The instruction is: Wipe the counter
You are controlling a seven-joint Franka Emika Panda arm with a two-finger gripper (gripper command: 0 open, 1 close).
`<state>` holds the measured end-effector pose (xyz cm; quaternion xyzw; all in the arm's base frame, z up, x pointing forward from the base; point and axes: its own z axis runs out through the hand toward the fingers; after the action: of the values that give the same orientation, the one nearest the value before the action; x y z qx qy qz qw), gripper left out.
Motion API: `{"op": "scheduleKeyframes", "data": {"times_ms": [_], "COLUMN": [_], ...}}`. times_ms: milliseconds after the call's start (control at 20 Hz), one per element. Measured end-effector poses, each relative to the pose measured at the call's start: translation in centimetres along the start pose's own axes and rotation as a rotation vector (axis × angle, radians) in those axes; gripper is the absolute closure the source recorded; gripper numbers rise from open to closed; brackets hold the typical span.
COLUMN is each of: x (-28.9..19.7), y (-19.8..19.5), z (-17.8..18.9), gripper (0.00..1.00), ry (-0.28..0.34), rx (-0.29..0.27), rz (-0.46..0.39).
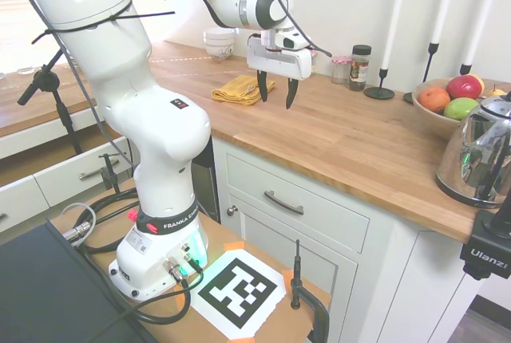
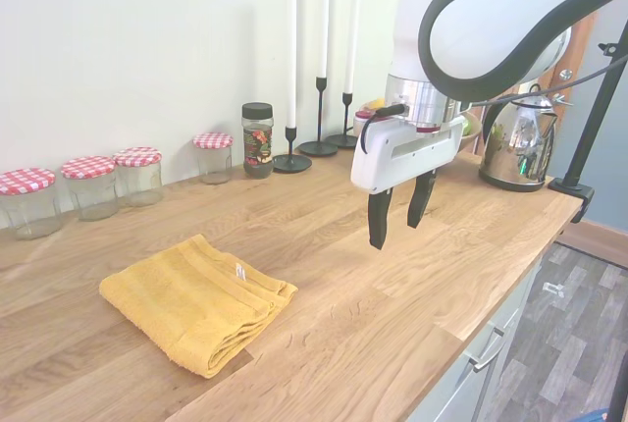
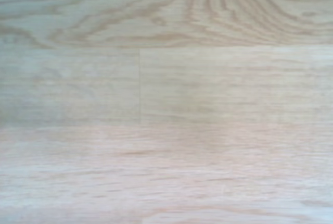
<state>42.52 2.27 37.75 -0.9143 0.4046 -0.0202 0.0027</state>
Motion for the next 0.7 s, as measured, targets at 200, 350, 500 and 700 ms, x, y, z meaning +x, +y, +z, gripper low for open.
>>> {"op": "scheduleKeyframes", "data": {"times_ms": [200,350,500,700], "x": [0.0,-0.1,-1.0,-2.6], "y": [0.0,-0.4,-1.2,-3.0], "z": [0.0,0.0,0.0,-0.2], "gripper": [0.00,0.00,0.00,0.00], "ry": [-0.004,-0.001,0.005,0.018], "rx": [0.008,0.020,0.026,0.033], "rz": [-0.002,-0.008,-0.034,-0.067]}}
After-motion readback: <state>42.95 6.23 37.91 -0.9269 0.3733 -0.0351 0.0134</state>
